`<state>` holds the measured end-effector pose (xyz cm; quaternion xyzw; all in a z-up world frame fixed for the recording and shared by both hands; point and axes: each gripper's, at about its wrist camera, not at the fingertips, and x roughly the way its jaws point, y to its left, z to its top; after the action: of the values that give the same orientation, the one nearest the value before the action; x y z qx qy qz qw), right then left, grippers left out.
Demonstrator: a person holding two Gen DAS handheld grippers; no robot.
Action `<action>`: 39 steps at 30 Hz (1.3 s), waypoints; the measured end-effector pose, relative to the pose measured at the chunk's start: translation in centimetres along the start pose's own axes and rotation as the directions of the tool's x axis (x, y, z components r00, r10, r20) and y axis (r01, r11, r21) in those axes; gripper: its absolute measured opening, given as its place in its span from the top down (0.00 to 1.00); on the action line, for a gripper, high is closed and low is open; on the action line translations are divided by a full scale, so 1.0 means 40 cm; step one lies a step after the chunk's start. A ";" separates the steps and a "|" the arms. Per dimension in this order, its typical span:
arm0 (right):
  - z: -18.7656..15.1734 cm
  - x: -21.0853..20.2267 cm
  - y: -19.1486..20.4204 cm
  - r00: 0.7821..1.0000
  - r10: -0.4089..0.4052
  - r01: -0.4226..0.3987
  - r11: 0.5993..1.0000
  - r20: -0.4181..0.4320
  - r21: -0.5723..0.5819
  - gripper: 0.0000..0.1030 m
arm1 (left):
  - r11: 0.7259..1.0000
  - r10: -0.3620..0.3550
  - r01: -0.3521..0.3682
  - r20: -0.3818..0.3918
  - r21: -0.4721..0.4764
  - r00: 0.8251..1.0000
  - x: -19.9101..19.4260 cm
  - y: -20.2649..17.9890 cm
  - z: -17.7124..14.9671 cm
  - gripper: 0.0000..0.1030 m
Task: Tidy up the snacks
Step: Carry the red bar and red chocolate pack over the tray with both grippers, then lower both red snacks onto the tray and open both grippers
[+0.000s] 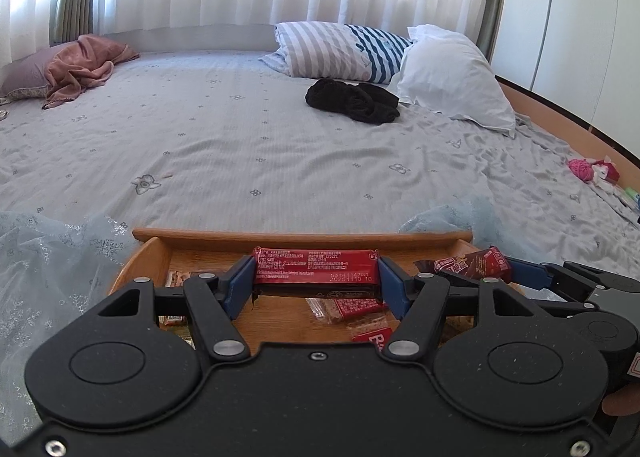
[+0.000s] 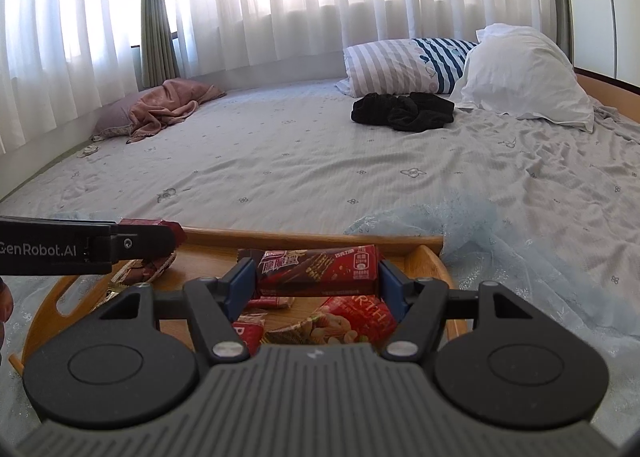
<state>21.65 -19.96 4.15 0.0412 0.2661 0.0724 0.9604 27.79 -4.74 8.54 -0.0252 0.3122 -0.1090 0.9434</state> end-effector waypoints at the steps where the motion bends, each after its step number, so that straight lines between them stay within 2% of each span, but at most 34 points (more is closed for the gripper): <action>1: 0.004 0.011 -0.002 1.000 -0.002 0.002 1.000 -0.007 -0.003 0.34 | 1.000 0.009 -0.009 -0.006 0.001 1.000 0.014 0.002 0.004 0.38; 8: 0.036 0.087 -0.017 0.997 0.004 -0.005 1.000 -0.083 -0.011 0.34 | 0.999 0.053 -0.053 -0.046 0.006 0.998 0.091 0.016 0.027 0.38; 19: 0.042 0.157 -0.029 0.989 -0.019 0.017 1.000 -0.145 -0.014 0.34 | 0.996 0.085 -0.087 -0.110 -0.020 0.990 0.192 0.039 0.030 0.38; 29: 0.031 0.188 -0.038 0.983 -0.038 0.036 0.999 -0.178 -0.015 0.33 | 0.996 0.091 -0.094 -0.132 -0.012 0.987 0.228 0.035 0.018 0.38; 39: 0.033 0.214 -0.068 0.980 -0.055 0.068 0.996 -0.191 0.065 0.33 | 0.996 0.090 -0.093 -0.146 -0.016 0.985 0.252 0.034 0.020 0.38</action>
<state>29.91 -21.31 0.62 0.0600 0.3596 0.0367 0.9304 36.40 -5.66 3.14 -0.0134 0.3822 -0.0637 0.9218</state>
